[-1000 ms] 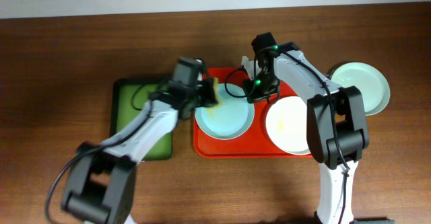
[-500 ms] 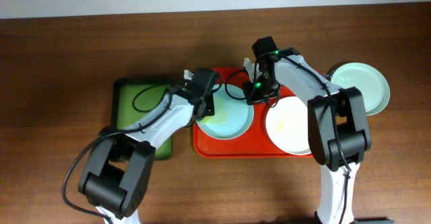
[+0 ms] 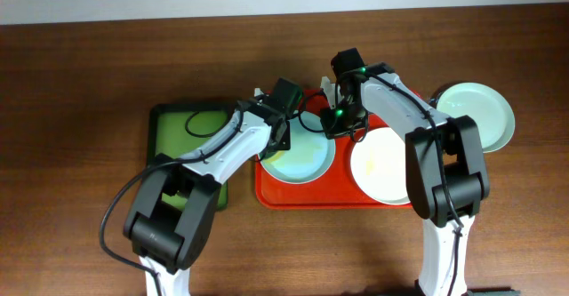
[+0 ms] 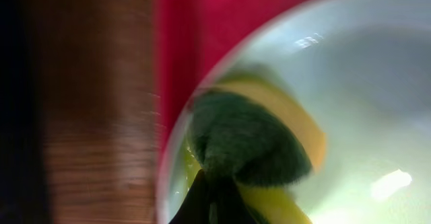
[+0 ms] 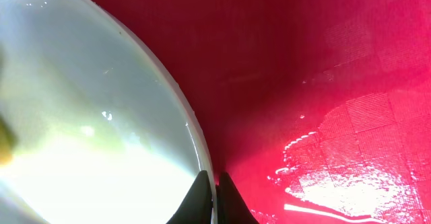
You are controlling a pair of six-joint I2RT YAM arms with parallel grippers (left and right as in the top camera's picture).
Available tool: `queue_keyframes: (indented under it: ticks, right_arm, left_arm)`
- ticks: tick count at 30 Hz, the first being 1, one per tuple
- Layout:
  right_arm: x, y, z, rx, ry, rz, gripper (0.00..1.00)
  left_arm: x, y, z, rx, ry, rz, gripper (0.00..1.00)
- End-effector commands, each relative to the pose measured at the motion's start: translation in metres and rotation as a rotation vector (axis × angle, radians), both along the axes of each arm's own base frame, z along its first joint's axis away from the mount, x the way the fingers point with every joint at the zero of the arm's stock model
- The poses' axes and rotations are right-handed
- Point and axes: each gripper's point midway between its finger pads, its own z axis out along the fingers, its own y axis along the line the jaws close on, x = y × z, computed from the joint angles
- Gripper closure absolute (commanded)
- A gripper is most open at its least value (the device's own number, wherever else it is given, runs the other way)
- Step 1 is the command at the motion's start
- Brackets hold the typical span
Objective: Clean dirty plates on tray and stack at the side
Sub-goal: 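Scrub the light blue plate with the sponge in the left gripper, then lift the light blue plate with the right gripper onto the side stack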
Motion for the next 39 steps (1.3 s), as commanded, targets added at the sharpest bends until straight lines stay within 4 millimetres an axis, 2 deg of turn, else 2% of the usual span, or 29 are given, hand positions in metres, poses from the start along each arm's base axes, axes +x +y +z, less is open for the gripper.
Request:
queue_keyframes:
  ticks: [1,3,6,8,10,11,12,14,16,19,21,22,23,24,26,27,28,29,30,31,34,36,38,39]
  right_arm:
    - [0.012,-0.006,0.020,-0.053,-0.061,-0.014,0.96]
    - [0.022,-0.005,0.052,-0.047,-0.112,-0.012,0.96]
    - [0.031,-0.020,0.124,-0.207,-0.296,0.032,0.96]
    - [0.029,-0.034,0.171,-0.464,-0.465,0.050,0.96]
    - [0.019,-0.040,0.242,-0.873,-0.719,0.042,0.96]
    - [0.013,-0.032,0.267,-1.027,-0.813,0.048,0.96]
    - [0.004,-0.015,0.279,-1.110,-0.855,0.136,0.96]
    - [-0.007,0.008,0.288,-1.185,-0.887,0.270,0.96]
    - [-0.015,0.014,0.307,-1.300,-0.936,0.282,0.96]
    - [-0.018,0.011,0.318,-1.421,-0.902,0.379,0.96]
    - [-0.014,0.031,0.278,-1.149,-0.859,0.443,0.96]
    - [-0.018,0.062,0.218,-0.741,-0.718,0.567,0.96]
    - [-0.012,0.056,0.193,-0.619,-0.640,0.558,0.96]
    - [-0.001,0.032,0.189,-0.641,-0.607,0.490,0.96]
    - [0.041,-0.051,0.196,-0.568,-0.601,-0.043,0.96]
    - [0.050,-0.084,0.184,-0.404,-0.519,-0.196,0.96]
    - [0.054,-0.105,0.175,-0.246,-0.448,-0.257,0.96]
    - [0.054,-0.156,0.164,-0.064,-0.353,-0.391,0.96]
    - [0.046,-0.206,0.153,-0.058,-0.302,-0.505,0.96]
    - [0.031,-0.273,0.136,-0.079,-0.238,-0.672,0.96]
    - [-0.004,-0.375,0.100,-0.077,-0.145,-1.020,0.96]
    - [-0.017,-0.403,0.082,-0.084,-0.110,-1.086,0.96]
    - [-0.027,-0.415,0.061,-0.085,-0.058,-1.115,0.96]
    - [-0.027,-0.414,0.053,-0.078,-0.043,-1.114,0.49]
  left_arm:
    - [0.024,0.035,0.076,0.050,-0.217,0.090,1.00]
    - [0.024,0.057,0.109,0.013,-0.257,0.142,1.00]
    - [0.023,0.107,0.155,-0.167,-0.279,0.258,1.00]
    - [0.020,0.141,0.156,-0.173,-0.259,0.338,1.00]
    - [0.009,0.181,0.148,-0.141,-0.206,0.439,1.00]
    - [0.007,0.194,0.146,-0.135,-0.201,0.472,1.00]
    - [0.006,0.201,0.145,-0.132,-0.197,0.488,1.00]
    - [0.003,0.205,0.143,-0.119,-0.184,0.495,1.00]
    - [0.002,0.205,0.143,-0.118,-0.181,0.495,1.00]
    - [0.002,0.205,0.143,-0.118,-0.181,0.495,1.00]
    - [0.002,0.205,0.143,-0.118,-0.181,0.495,1.00]
    - [0.002,0.205,0.143,-0.118,-0.181,0.495,1.00]
    - [0.001,0.204,0.143,-0.118,-0.179,0.495,1.00]
    - [0.000,0.205,0.142,-0.116,-0.174,0.496,1.00]
    - [0.000,0.205,0.142,-0.115,-0.171,0.496,1.00]
    - [-0.001,0.205,0.141,-0.115,-0.170,0.496,1.00]
    - [-0.002,0.205,0.141,-0.114,-0.165,0.496,1.00]
    - [-0.002,0.205,0.141,-0.113,-0.164,0.496,1.00]
    - [-0.002,0.205,0.141,-0.113,-0.164,0.496,1.00]
    - [-0.002,0.205,0.141,-0.113,-0.164,0.496,1.00]
    - [-0.002,0.205,0.141,-0.114,-0.165,0.496,1.00]
    - [-0.002,0.205,0.141,-0.113,-0.165,0.496,1.00]
    - [-0.002,0.205,0.141,-0.113,-0.165,0.496,1.00]
    - [-0.002,0.205,0.141,-0.113,-0.165,0.496,1.00]
